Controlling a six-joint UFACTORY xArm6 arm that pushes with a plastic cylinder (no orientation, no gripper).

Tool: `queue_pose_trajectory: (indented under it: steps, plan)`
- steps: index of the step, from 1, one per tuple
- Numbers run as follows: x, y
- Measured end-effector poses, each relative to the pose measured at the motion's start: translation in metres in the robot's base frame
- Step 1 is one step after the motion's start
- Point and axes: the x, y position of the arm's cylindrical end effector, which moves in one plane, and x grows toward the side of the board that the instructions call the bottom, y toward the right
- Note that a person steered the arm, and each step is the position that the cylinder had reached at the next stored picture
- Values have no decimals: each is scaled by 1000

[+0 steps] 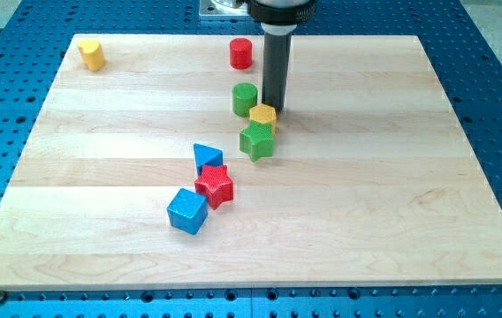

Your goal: Move the cube to the bottom left of the triangle

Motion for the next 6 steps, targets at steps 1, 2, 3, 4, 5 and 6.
queue_pose_trajectory:
  steps: [1, 2, 3, 4, 5, 6]
  plan:
    - [52, 24]
    - [174, 29]
    - [215, -75]
    - [232, -162]
    - [202, -141]
    - [181, -91]
